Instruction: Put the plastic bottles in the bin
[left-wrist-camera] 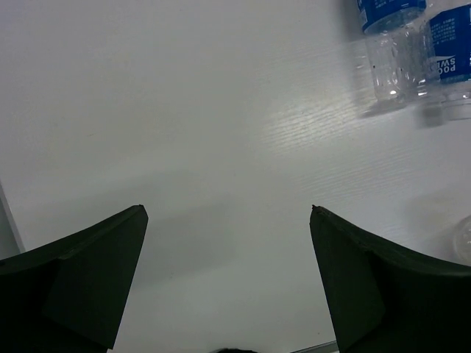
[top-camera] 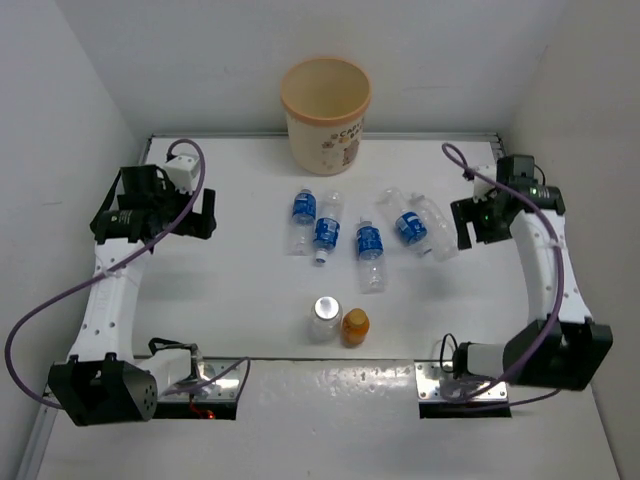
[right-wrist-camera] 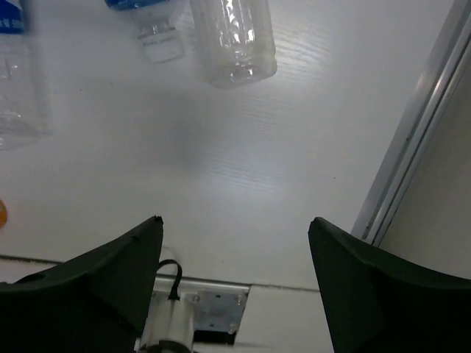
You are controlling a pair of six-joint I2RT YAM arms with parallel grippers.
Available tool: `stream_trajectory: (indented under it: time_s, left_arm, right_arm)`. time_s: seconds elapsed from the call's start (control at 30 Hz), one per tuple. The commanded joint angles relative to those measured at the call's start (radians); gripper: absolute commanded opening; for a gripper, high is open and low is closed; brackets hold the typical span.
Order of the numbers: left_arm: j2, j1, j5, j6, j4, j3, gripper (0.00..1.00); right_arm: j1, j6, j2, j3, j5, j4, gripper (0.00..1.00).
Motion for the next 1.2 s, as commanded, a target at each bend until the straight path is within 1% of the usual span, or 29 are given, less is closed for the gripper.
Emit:
stream_trajectory:
  time_s: [0.0, 0.03, 0.07, 0.1, 0.13, 0.17, 0.2, 0.23, 0.27, 0.3, 0.33, 0.37, 0.4, 0.47, 0.57, 0.67, 0.73, 0.87, 0.97, 1.1, 1.17]
  left_arm:
    - [0.048, 0.001, 0.049, 0.007, 0.013, 0.051, 1.00]
    - [0.060, 0.001, 0.058, 0.007, 0.013, 0.063, 1.00]
    - [0.060, 0.001, 0.067, 0.007, 0.013, 0.063, 1.00]
    - [0.060, 0.001, 0.087, 0.007, 0.013, 0.063, 1.00]
    - [0.060, 0.001, 0.100, 0.007, 0.013, 0.063, 1.00]
    - [0.060, 0.001, 0.109, 0.007, 0.013, 0.063, 1.00]
    - [0.060, 0.001, 0.118, 0.007, 0.013, 0.063, 1.00]
    - [0.060, 0.001, 0.118, 0.007, 0.013, 0.063, 1.00]
    - [0.069, 0.001, 0.118, 0.007, 0.013, 0.063, 1.00]
    - [0.069, 0.010, 0.118, 0.007, 0.013, 0.063, 1.00]
    - [0.069, 0.010, 0.127, 0.016, 0.013, 0.063, 1.00]
    - [0.069, 0.010, 0.127, 0.016, 0.013, 0.063, 1.00]
    - [0.069, 0.010, 0.127, 0.016, 0.013, 0.063, 1.00]
    - [0.069, 0.019, 0.127, 0.026, 0.013, 0.054, 1.00]
    - [0.069, 0.019, 0.127, 0.036, 0.013, 0.045, 1.00]
    - [0.069, 0.019, 0.136, 0.045, 0.013, 0.034, 1.00]
    - [0.069, 0.019, 0.136, 0.045, 0.013, 0.024, 1.00]
    - [0.078, 0.029, 0.155, 0.045, 0.022, 0.013, 1.00]
    - [0.089, 0.029, 0.164, 0.045, 0.022, 0.004, 1.00]
    - [0.089, 0.038, 0.173, 0.045, 0.031, 0.004, 1.00]
    - [0.089, 0.038, 0.173, 0.045, 0.031, 0.004, 1.00]
  right_arm:
    - [0.005, -0.017, 0.142, 0.248, -0.015, -0.062, 0.77]
    - [0.019, -0.023, 0.256, 0.380, -0.019, -0.106, 0.75]
    - [0.028, -0.025, 0.297, 0.424, -0.020, -0.128, 0.74]
    - [0.033, -0.031, 0.332, 0.507, -0.020, -0.172, 0.74]
    - [0.053, -0.034, 0.441, 0.543, -0.019, -0.213, 0.74]
    - [0.057, -0.038, 0.477, 0.622, -0.019, -0.255, 0.74]
    - [0.067, -0.038, 0.551, 0.697, -0.007, -0.275, 0.74]
    - [0.067, -0.044, 0.624, 0.731, -0.005, -0.327, 0.74]
    - [0.071, -0.046, 0.650, 0.759, -0.008, -0.340, 0.74]
    - [0.077, -0.043, 0.714, 0.847, -0.005, -0.349, 0.74]
    - [0.077, -0.044, 0.744, 0.868, -0.002, -0.358, 0.74]
    - [0.080, -0.046, 0.814, 0.886, 0.001, -0.372, 0.74]
    - [0.088, -0.046, 0.833, 0.935, 0.003, -0.378, 0.75]
    - [0.093, -0.038, 0.894, 0.951, 0.001, -0.370, 0.78]
    - [0.110, -0.034, 0.923, 0.942, 0.003, -0.343, 0.83]
    - [0.123, -0.048, 0.946, 0.919, 0.023, -0.321, 0.84]
    - [0.157, -0.052, 0.962, 0.916, 0.023, -0.324, 0.86]
    - [0.169, -0.061, 0.997, 0.934, 0.062, -0.334, 0.86]
    - [0.177, -0.066, 1.052, 0.958, 0.090, -0.340, 0.86]
    - [0.177, -0.074, 1.100, 0.980, 0.125, -0.314, 0.83]
    - [0.177, -0.074, 1.098, 0.966, 0.144, -0.300, 0.82]
